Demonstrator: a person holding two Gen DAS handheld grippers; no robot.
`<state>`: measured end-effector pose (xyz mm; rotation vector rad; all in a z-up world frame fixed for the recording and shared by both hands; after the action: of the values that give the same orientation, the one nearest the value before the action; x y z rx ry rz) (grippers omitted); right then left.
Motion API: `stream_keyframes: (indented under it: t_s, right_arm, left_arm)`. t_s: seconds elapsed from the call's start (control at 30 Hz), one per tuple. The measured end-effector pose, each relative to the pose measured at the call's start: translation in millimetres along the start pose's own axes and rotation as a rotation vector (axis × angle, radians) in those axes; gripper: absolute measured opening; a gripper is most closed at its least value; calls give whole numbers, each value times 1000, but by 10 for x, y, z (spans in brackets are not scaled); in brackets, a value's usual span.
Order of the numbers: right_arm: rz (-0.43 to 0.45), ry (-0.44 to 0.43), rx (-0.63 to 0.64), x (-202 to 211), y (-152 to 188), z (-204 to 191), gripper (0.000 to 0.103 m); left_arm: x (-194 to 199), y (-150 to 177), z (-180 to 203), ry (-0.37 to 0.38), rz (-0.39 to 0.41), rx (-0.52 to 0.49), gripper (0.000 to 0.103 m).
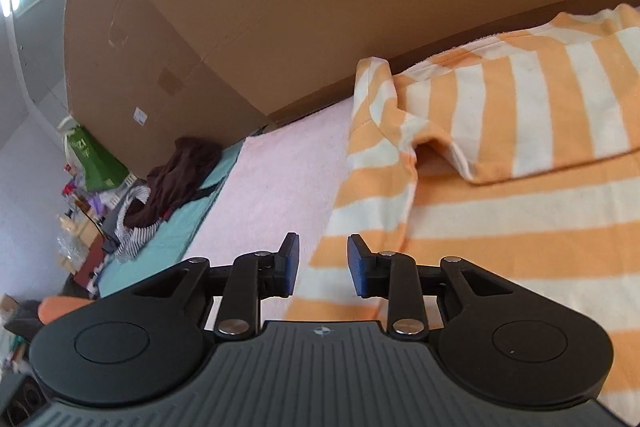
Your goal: Fold clothes
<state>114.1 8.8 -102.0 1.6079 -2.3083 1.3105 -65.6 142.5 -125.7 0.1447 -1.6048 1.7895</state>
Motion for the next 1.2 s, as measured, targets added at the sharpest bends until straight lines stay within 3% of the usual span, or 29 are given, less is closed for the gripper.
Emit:
stream_keyframes:
  t_s: [0.07, 0.1, 0.13, 0.17, 0.2, 0.27, 0.3, 0.37, 0.43, 0.47, 0.5, 0.53, 0.6, 0.7, 0.8, 0.83, 0.9, 1.03, 1.2]
  right_arm:
    - [-28, -49, -50, -183, -117, 107, 30]
    - [-19, -8, -74, -226, -173, 228, 29]
    - [-9, 32, -99, -268, -227, 349, 21]
    - [19, 53, -130, -253, -281, 478, 4]
    - [42, 46, -171, -208, -306, 585, 1]
    - [84, 24, -246, -115, -334, 756, 1]
    - [93, 1, -271, -74, -327, 779, 8]
    - [107, -53, -244, -24, -329, 696, 22]
    - [100, -74, -193, -34, -313, 607, 26]
    - [92, -40, -189, -60, -293, 630, 28]
    - [103, -12, -213, -44, -302, 701, 11]
    - [115, 15, -238, -27, -312, 772, 9]
    - [173, 5, -296, 93, -380, 893, 13]
    - [231, 44, -285, 238, -425, 946, 17]
    - [221, 65, -281, 232, -409, 977, 13]
    - [232, 90, -287, 245, -416, 1008, 5]
    - [273, 127, -330, 303, -426, 1107, 1]
    - [281, 144, -360, 351, -429, 1180, 0]
    - [268, 132, -314, 365, -436, 1077, 20]
  left_arm:
    - [17, 0, 20, -6, -4, -13, 65]
    - [33, -5, 21, -11, -8, -20, 65]
    - [48, -11, 22, -16, -12, -26, 65]
    - [77, -63, 8, -23, -3, -30, 65]
    - [110, -126, -8, -30, 9, -34, 65]
    - [139, -321, -65, -49, 46, -55, 66]
    - [132, -437, -97, -58, 64, -67, 71]
    - [43, -676, -179, -71, 107, -90, 77]
    - [-127, -880, -231, -79, 131, -106, 77]
    - [-266, -967, -274, -91, 122, -105, 76]
    - [-415, -1052, -322, -105, 109, -102, 70]
    - [-563, -1137, -371, -120, 97, -100, 56]
    - [-853, -1237, -464, -132, 55, -96, 39]
    - [-1227, -1272, -622, -110, -15, -59, 26]
    - [-1398, -1227, -733, -104, -37, -22, 22]
    - [-1427, -1213, -763, -98, -36, -7, 23]
    - [-1432, -1199, -762, -92, -35, 1, 29]
    - [-1405, -1184, -699, -75, -20, -20, 62]
    - [-1390, -1212, -798, -18, -3, 49, 64]
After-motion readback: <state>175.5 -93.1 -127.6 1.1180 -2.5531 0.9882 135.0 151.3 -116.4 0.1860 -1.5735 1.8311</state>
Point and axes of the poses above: each gripper's, at about its wrist camera, not at the fingertips, and x roughly against the way its jaws point, z to its right, y to its underside, the point moved 7 cm from there along -x, roughly the way its jaws point, and after that the axes turned 1 degree about -z, right-handed, at the moved point
